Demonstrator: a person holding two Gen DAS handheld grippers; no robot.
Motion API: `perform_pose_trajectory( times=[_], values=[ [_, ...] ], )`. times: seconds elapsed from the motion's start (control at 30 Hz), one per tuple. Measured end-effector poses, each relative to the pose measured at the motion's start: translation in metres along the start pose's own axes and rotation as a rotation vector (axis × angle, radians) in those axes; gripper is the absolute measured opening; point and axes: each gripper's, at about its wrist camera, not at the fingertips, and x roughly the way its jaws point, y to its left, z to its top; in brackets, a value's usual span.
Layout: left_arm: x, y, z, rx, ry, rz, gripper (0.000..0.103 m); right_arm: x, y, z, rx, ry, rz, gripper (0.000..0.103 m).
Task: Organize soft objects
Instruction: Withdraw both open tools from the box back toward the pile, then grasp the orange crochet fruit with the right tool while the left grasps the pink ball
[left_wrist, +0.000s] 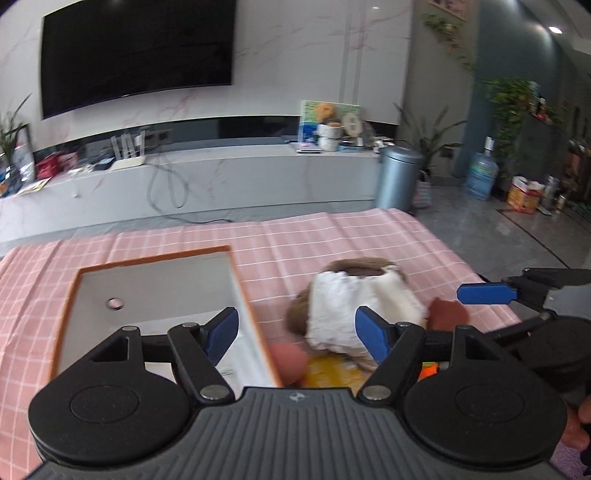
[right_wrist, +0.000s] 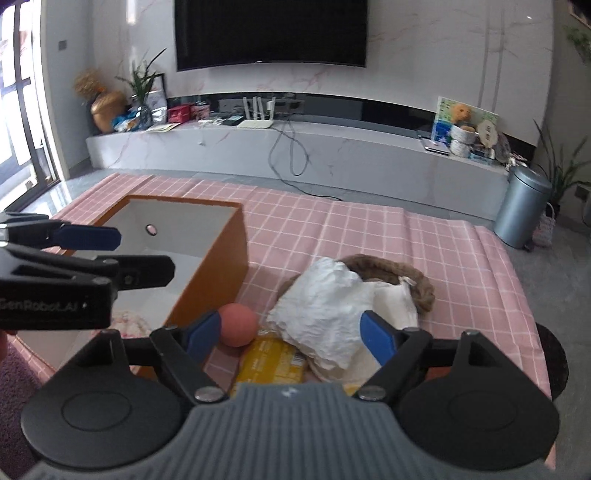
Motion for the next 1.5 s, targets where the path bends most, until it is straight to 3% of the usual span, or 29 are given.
perform_pose_trajectory(
  times=[0.23,0.43,0.97,1.23,1.33,1.5],
  values=[
    [0.026,-0.045,-0.005,0.078,0.02,-0.083,0.085,0.0,-0.062,-0.025,0.151,-0.003,-0.116,0.083],
    [0.052,-0.07,-0.012,0.114,0.07,-0.113,0.084,0.014,-0.094,-0.042,0.215,0.025,-0.141,0.083],
    [0.104,-0.086,-0.042,0.163,0.241,-0.145,0.082,0.066,-0.113,-0.074,0.256,0.142,-0.072,0.082],
    [0.11,-0.084,-0.052,0.225,0.299,-0.094,0.079,0.081,-0.1,-0.085,0.211,0.209,-0.015,0.061],
    [0.108,-0.082,-0.053,0.246,0.3,-0.082,0.076,0.087,-0.096,-0.087,0.207,0.241,0.029,0.049],
    [0.096,-0.072,-0.047,0.225,0.281,-0.08,0.076,0.098,-0.088,-0.091,0.186,0.281,0.043,0.046]
  ],
)
